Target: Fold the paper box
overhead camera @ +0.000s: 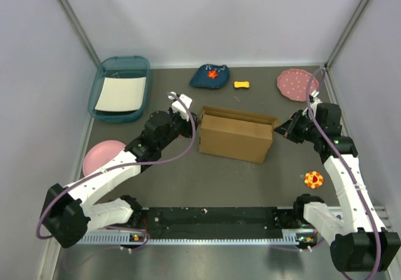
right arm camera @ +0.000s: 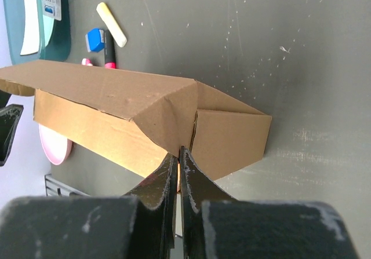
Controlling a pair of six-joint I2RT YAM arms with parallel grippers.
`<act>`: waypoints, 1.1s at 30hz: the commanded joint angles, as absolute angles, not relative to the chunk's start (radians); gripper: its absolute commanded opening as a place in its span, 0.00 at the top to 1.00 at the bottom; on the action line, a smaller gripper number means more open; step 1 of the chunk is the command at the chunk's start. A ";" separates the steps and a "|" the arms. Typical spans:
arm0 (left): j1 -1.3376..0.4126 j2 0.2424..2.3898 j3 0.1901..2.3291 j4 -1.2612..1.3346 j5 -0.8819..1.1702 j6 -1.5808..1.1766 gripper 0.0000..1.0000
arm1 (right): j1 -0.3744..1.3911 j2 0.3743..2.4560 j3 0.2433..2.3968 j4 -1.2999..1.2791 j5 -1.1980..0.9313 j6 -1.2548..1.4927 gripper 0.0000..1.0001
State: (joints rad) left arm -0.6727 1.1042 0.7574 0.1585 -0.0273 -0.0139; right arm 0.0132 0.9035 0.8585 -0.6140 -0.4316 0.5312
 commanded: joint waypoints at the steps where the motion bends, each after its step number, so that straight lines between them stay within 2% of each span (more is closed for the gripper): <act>1: -0.652 1.126 0.813 0.227 -0.005 -0.025 0.48 | 0.026 0.900 0.879 -0.661 -0.391 0.505 1.00; 7: -0.631 1.167 0.844 0.230 0.035 -0.021 0.52 | 0.032 0.900 0.879 -0.663 -0.387 0.500 1.00; 12: -0.623 1.193 0.857 0.224 0.061 -0.026 0.60 | 0.037 0.900 0.879 -0.661 -0.385 0.499 1.00; 24: -0.618 1.203 0.822 0.215 0.064 -0.032 0.61 | 0.038 0.900 0.877 -0.660 -0.387 0.497 1.00; 33: -0.611 1.226 0.831 0.204 0.066 -0.034 0.72 | 0.038 0.902 0.877 -0.660 -0.391 0.495 1.00</act>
State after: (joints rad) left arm -0.6155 1.2102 0.8185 0.1787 0.0559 -0.0280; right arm 0.0261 0.9035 0.8585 -0.6121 -0.4198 0.5167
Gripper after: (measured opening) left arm 0.302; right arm 0.007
